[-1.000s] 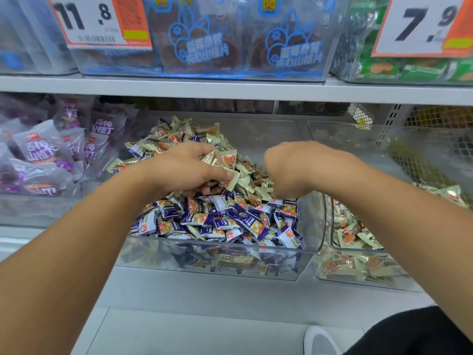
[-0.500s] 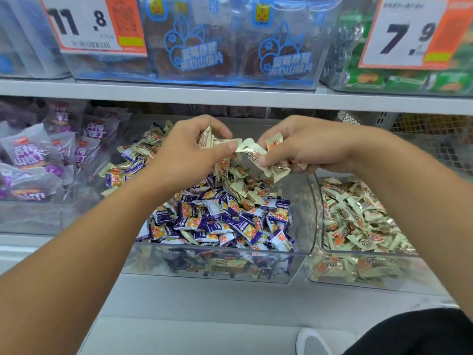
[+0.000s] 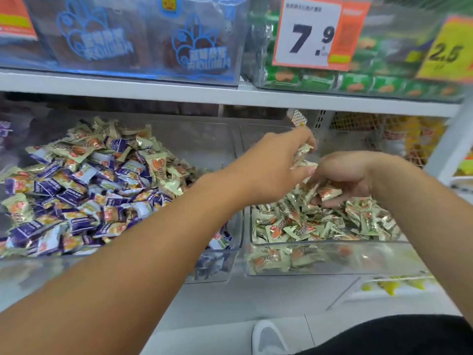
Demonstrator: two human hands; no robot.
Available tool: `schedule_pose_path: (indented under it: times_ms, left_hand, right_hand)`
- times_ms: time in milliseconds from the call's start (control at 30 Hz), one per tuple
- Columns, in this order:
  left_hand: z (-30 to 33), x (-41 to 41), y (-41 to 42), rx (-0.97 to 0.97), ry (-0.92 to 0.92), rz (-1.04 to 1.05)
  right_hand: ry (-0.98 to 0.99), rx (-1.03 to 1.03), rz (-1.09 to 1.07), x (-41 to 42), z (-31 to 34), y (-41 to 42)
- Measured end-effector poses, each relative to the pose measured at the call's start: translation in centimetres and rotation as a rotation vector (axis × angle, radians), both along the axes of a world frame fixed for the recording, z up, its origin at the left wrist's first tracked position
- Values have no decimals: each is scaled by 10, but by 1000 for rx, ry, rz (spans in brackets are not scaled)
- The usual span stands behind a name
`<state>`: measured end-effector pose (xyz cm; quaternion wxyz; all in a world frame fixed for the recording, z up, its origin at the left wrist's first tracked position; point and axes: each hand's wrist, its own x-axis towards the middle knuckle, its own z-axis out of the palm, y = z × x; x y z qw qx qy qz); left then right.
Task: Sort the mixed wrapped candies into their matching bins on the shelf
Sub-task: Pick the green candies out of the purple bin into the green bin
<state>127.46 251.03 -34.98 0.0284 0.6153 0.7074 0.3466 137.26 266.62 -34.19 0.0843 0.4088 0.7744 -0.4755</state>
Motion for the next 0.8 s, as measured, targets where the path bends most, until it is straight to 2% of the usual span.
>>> schedule_pose_path:
  times_ms: [67, 167, 233, 333, 400, 467, 533, 567, 633, 700, 800]
  left_hand:
    - [-9, 5, 14, -80, 0, -28]
    - [-12, 1, 25, -164, 31, -54]
    - [-7, -7, 21, -143, 66, -31]
    - [0, -27, 1, -4, 133, 42]
    - [1, -44, -19, 93, 127, 100]
    - [-2, -66, -45, 141, 115, 199]
    - [-10, -92, -75, 121, 152, 344]
    - [-15, -104, -90, 71, 187, 414]
    - [-28, -122, -117, -109, 271, 489]
    - [-39, -128, -134, -273, 288, 454]
    - [-46, -131, -142, -288, 237, 391]
  right_hand:
    - [-40, 99, -6, 3, 0, 2]
    - [-41, 134, -15, 3, 0, 5]
    - [-81, 200, 40, 1, 1, 5]
    - [-99, 402, 113, -3, 8, 3]
    - [26, 589, 169, -10, 15, -3]
    - [293, 753, 275, -23, 23, -23]
    - [587, 788, 468, -36, 31, -61]
    - [655, 791, 582, -43, 32, -82]
    - [628, 861, 736, -59, 27, -115]
    - [542, 971, 778, -78, 15, -131]
    - [332, 1000, 773, -103, 1, -134]
